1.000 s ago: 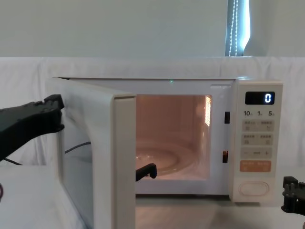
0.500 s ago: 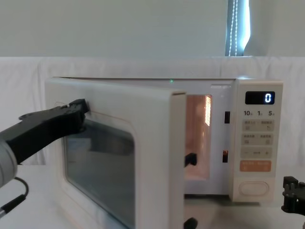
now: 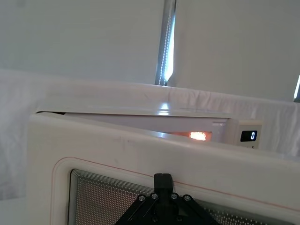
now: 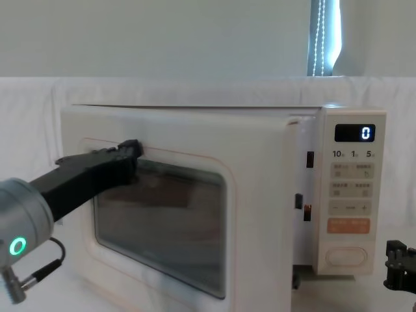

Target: Press the button to open the microwave door with one hand; close the microwave door with the other hand.

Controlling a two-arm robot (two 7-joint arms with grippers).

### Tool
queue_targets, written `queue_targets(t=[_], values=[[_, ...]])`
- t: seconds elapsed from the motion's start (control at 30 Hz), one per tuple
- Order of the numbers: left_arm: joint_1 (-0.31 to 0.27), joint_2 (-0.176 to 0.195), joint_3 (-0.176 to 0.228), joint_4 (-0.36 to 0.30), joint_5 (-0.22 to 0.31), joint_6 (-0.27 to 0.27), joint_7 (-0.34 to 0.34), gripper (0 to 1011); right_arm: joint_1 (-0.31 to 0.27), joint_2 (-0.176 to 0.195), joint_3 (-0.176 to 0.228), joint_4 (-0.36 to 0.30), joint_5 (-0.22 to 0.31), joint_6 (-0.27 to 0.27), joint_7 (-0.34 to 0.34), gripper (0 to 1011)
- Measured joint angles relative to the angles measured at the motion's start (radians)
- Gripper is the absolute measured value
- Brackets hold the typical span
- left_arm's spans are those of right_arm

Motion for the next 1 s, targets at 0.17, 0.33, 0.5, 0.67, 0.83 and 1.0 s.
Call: queue_targets(t=[0.17,0.33,0.5,0.67,0.83,1.0], values=[[-0.032,0.0,0.016,0.035,0.005,-0.008,-0.007,0,0.0,0.0,0.0,0.0,0.0,0.0,0.0,0],[-0.063,-0.002,0.037,0.056,0.009,-0.016,-0.023,0,0.0,0.0,0.0,0.0,0.0,0.0,0.0,0],[-0.085,-0.005,0.054,0.069,0.009,-0.02,-0.033,0,0.0,0.0,0.0,0.0,0.0,0.0,0.0,0],[-0.111,-0.013,0.072,0.096,0.009,-0.019,-0.036,0,0.0,0.0,0.0,0.0,0.0,0.0,0.0,0],[-0.135,-0.023,0.084,0.126,0.008,-0.017,-0.039,0,0.0,0.0,0.0,0.0,0.0,0.0,0.0,0],[-0.162,-0.036,0.094,0.16,0.011,-0.026,-0.039,0,0.0,0.0,0.0,0.0,0.0,0.0,0.0,0]])
